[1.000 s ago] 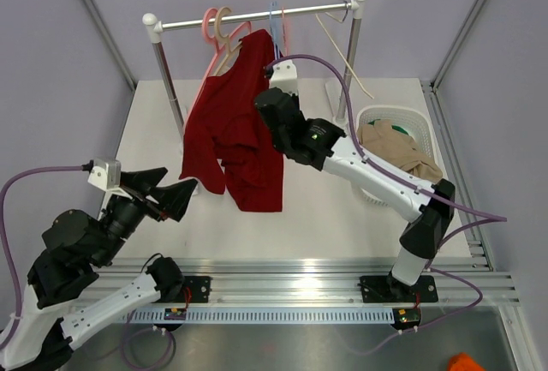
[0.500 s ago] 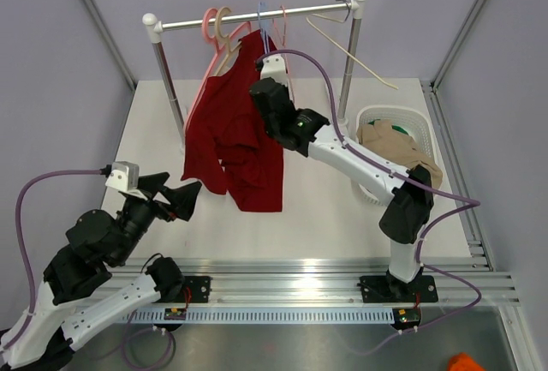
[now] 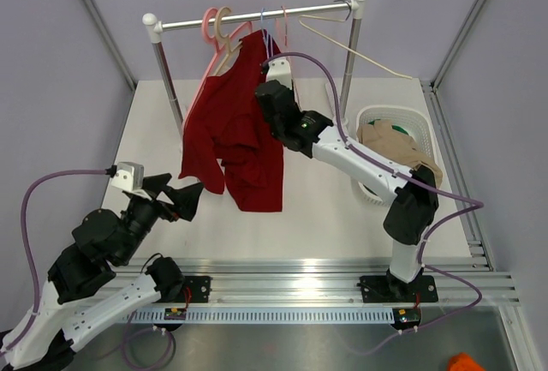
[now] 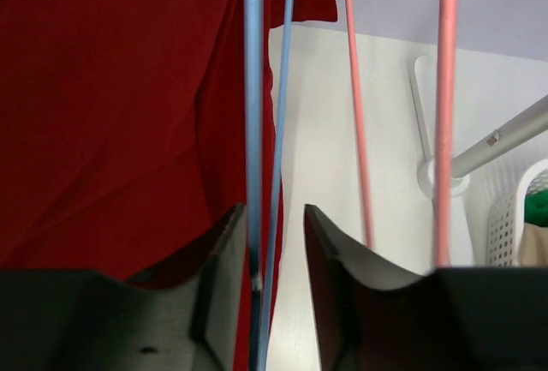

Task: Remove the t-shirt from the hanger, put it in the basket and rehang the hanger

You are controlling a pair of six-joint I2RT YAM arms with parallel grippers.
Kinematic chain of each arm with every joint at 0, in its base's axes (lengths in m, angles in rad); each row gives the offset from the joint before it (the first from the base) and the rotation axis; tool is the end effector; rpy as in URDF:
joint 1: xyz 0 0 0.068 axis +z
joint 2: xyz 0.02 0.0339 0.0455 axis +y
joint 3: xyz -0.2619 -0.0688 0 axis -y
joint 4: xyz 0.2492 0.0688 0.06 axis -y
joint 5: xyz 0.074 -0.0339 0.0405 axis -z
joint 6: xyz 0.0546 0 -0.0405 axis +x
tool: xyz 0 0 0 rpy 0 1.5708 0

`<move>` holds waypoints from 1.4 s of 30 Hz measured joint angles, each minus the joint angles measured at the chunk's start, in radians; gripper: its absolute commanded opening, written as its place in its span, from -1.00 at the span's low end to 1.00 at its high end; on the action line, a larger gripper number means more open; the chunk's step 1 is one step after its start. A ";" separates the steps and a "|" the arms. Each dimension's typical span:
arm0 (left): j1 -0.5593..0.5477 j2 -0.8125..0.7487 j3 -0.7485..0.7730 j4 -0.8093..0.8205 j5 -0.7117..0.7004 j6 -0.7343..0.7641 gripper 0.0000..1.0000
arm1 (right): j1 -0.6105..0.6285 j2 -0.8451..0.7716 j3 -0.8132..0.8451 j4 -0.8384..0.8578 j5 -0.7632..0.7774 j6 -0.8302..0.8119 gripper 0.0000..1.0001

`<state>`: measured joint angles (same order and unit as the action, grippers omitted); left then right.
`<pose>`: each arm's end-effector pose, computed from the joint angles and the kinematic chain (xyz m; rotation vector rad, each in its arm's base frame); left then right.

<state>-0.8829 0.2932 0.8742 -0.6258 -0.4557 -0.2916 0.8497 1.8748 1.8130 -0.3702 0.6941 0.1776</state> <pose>0.0615 -0.0369 0.3706 0.1267 1.6329 -0.5385 0.3274 0.3195 0.3593 -0.2056 1.8873 -0.0009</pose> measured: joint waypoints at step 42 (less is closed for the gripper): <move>0.128 -0.101 -0.050 0.044 -0.089 -0.004 0.98 | 0.241 0.210 0.489 0.073 0.049 -0.029 0.91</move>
<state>-0.7547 0.1921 0.8238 -0.5816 -0.5442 -0.2958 1.0908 2.0850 2.3020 -0.2970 0.7429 0.1490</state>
